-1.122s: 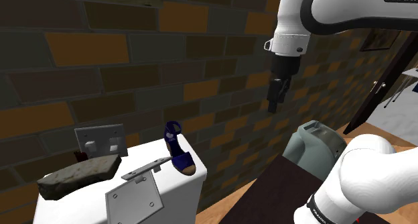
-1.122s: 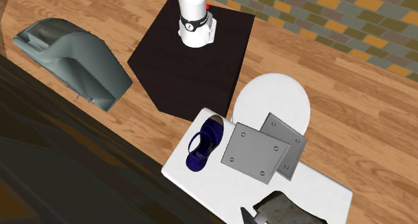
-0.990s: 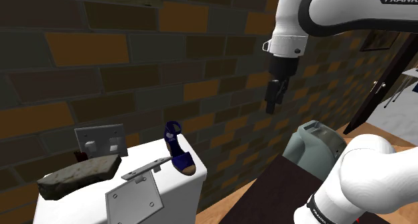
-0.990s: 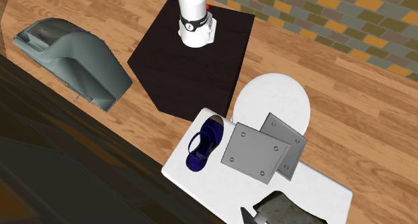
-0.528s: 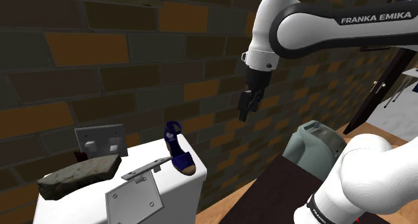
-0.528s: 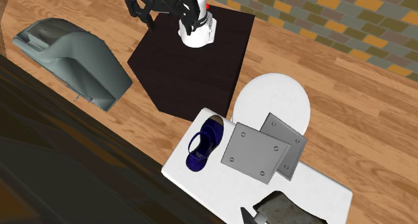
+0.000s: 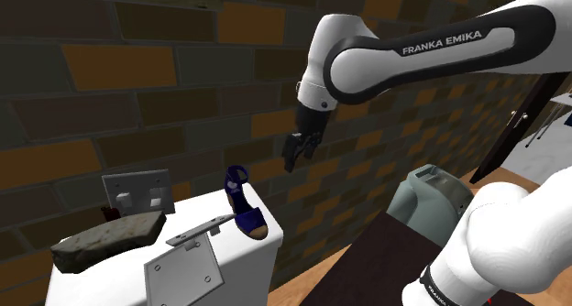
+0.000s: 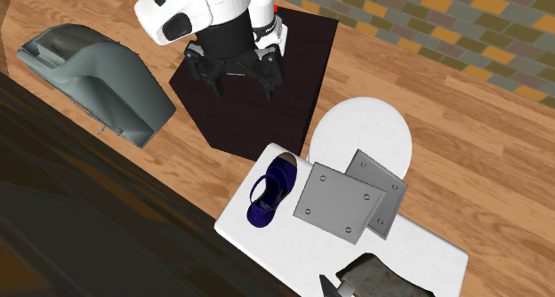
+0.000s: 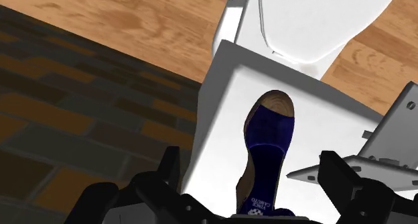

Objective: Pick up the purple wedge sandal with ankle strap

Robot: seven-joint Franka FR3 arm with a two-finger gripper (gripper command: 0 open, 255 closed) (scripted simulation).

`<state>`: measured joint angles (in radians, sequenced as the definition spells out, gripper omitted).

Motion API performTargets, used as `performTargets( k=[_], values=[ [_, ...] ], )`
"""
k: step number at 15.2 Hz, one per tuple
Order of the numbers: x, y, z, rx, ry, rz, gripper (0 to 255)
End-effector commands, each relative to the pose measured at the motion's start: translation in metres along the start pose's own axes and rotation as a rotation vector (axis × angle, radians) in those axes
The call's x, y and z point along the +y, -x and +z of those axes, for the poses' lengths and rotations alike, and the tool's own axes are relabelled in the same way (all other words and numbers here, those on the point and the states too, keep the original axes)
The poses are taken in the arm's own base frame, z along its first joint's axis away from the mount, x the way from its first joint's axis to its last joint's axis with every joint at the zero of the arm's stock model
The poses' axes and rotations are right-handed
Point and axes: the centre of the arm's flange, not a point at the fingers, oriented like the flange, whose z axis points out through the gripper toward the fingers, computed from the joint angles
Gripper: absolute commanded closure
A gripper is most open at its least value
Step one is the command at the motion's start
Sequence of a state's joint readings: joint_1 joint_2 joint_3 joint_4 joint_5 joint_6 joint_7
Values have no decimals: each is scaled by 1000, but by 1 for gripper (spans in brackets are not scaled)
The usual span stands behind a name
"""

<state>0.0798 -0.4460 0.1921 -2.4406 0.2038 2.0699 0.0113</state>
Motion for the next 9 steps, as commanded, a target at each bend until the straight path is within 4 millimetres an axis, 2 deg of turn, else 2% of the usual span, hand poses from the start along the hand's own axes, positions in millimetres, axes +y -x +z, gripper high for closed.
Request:
performTargets(
  k=[1,9],
  values=[
    [-9,-18,13,30,-9,-2,0],
    [-47,-89,54,135,-42,-14,0]
  ],
)
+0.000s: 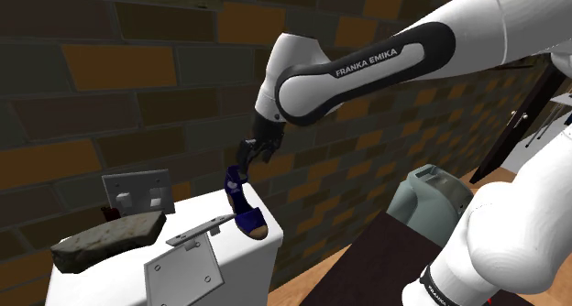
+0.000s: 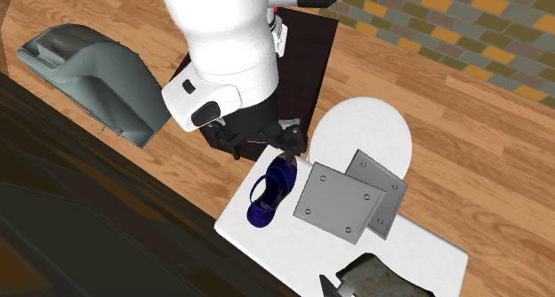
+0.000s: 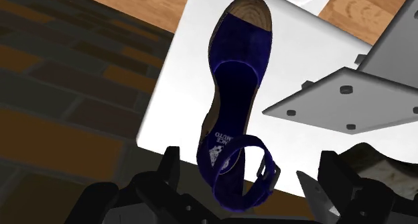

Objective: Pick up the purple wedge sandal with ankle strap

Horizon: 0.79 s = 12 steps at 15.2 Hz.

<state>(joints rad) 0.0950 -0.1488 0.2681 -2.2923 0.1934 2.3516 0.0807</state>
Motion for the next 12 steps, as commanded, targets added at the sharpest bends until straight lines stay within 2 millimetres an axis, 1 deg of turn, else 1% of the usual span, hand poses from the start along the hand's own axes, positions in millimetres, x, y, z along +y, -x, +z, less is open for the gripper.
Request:
performTargets(
  k=[1,2,8,9,11,12],
  values=[
    [-8,-16,13,28,-9,-2,0],
    [-8,-17,14,30,-10,-2,0],
    [-4,-11,45,30,-10,-2,0],
    [-3,-9,53,30,-10,-2,0],
    [-3,-9,53,30,-10,-2,0],
    [-3,-10,52,30,-10,-2,255]
  ],
)
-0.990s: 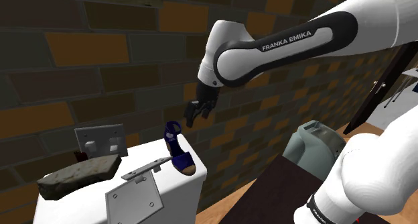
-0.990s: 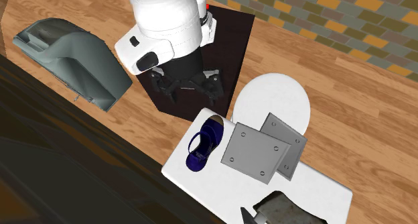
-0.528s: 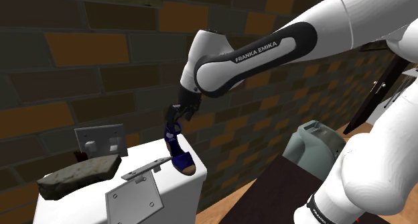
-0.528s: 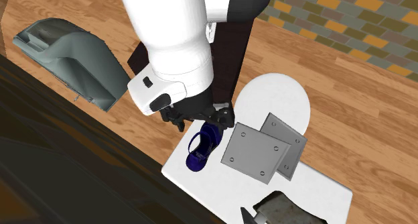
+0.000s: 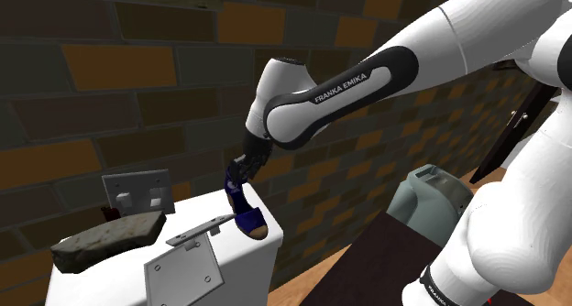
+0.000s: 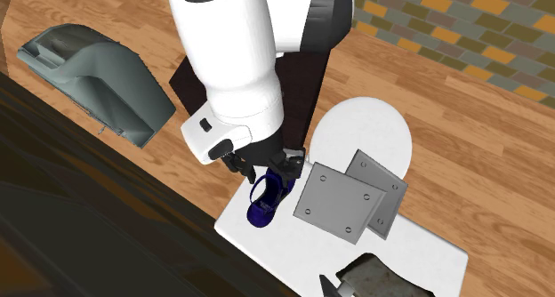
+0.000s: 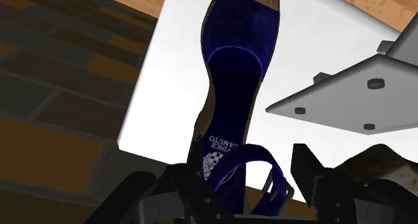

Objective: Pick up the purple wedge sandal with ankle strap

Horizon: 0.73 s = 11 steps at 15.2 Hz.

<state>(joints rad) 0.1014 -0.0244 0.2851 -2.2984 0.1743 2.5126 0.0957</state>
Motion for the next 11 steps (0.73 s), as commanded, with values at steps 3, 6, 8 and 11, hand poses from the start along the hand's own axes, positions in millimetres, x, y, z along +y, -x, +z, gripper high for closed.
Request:
performTargets(
  k=[3,6,8,11],
  values=[
    [0,0,1,0,0,0,255],
    [0,0,1,0,0,0,255],
    [0,0,1,0,0,0,255],
    [-1,-2,-9,0,0,0,255]
  ],
)
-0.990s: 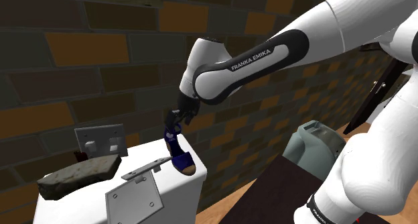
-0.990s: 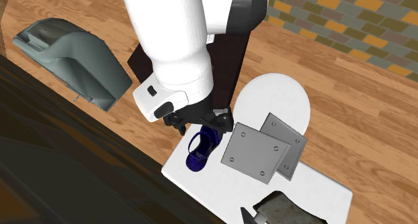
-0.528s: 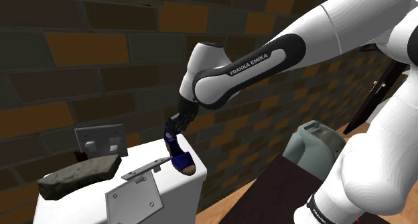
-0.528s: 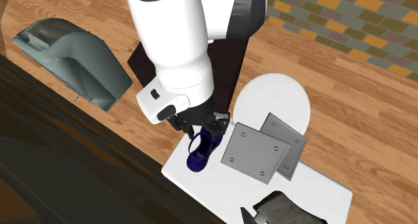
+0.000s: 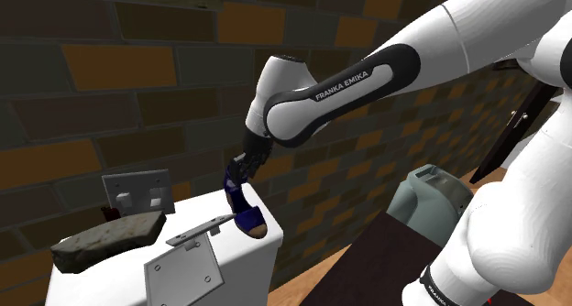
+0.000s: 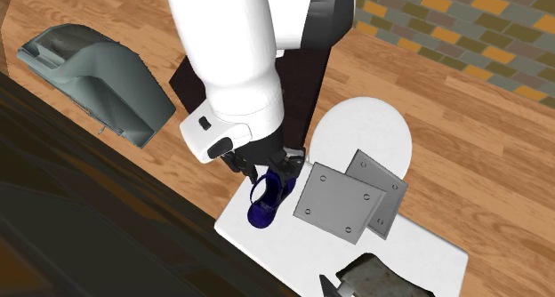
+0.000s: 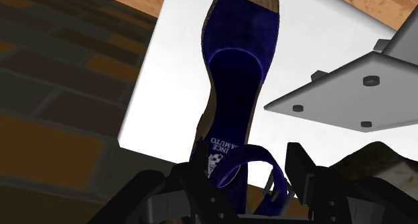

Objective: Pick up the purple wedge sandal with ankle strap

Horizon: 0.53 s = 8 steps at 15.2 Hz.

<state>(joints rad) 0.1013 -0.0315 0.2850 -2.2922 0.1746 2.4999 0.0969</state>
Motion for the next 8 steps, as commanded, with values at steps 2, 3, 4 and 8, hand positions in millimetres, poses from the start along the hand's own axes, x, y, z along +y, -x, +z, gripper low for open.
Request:
performTargets(
  k=[2,3,4,8],
  values=[
    [-2,-3,-15,0,0,0,255],
    [-2,-4,-20,0,0,0,255],
    [-3,-5,-25,0,0,0,255],
    [-6,-10,-45,0,0,0,255]
  ],
)
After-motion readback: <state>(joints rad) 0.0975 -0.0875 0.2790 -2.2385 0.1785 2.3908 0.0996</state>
